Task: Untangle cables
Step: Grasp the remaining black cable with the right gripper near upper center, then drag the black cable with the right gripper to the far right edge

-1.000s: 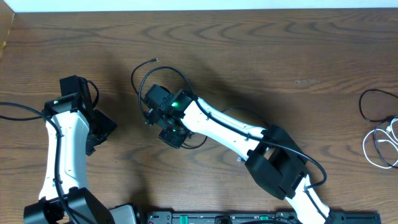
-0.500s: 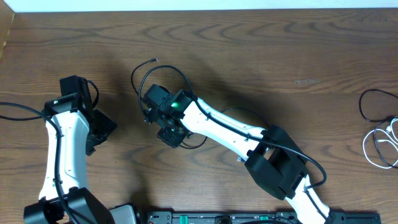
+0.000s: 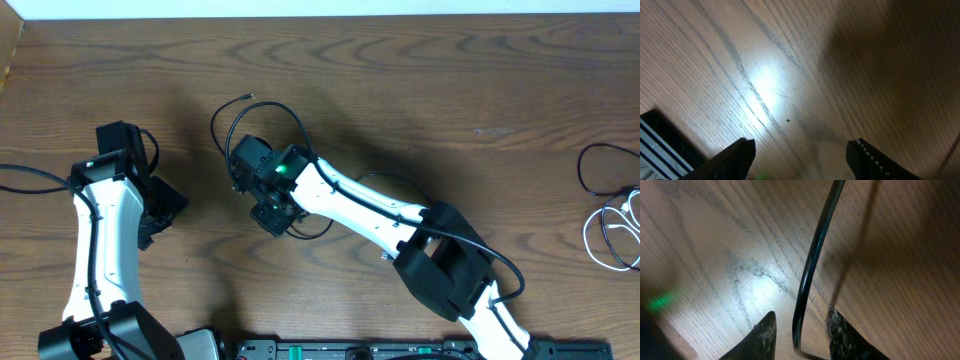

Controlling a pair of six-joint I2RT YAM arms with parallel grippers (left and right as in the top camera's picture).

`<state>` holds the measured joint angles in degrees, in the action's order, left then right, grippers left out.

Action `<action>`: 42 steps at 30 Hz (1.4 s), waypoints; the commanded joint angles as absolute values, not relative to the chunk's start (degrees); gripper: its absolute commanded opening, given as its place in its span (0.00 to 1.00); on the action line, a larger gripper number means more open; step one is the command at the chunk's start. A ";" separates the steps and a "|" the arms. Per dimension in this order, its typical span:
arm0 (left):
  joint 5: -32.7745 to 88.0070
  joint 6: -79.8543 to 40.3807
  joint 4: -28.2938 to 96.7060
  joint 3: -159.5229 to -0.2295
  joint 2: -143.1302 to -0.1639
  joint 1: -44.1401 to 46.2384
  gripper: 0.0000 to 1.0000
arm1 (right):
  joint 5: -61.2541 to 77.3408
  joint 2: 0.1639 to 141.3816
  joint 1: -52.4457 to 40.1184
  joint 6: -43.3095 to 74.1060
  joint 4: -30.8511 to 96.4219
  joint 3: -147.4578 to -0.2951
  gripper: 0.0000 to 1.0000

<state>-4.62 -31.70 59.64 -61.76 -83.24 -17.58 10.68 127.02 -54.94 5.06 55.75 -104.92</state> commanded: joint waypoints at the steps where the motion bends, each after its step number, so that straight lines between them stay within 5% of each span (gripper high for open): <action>1: -4.93 -31.79 59.94 -62.00 -82.72 -17.82 0.64 | 10.74 127.63 -55.22 5.78 55.61 -104.44 0.30; 6: -4.93 -31.79 59.94 -62.00 -82.72 -17.82 0.64 | 10.63 127.63 -55.22 5.80 55.66 -104.44 0.29; 8: -4.93 -31.79 59.94 -62.00 -82.72 -17.82 0.64 | 10.63 127.63 -55.22 5.82 55.66 -104.44 0.17; 9: -4.93 -31.79 59.94 -62.00 -82.72 -17.82 0.64 | 10.63 127.63 -55.22 5.93 55.68 -104.44 0.01; 42: -4.93 -31.79 59.94 -62.00 -82.72 -17.82 0.64 | 3.97 115.39 -47.18 5.50 60.99 -115.57 0.01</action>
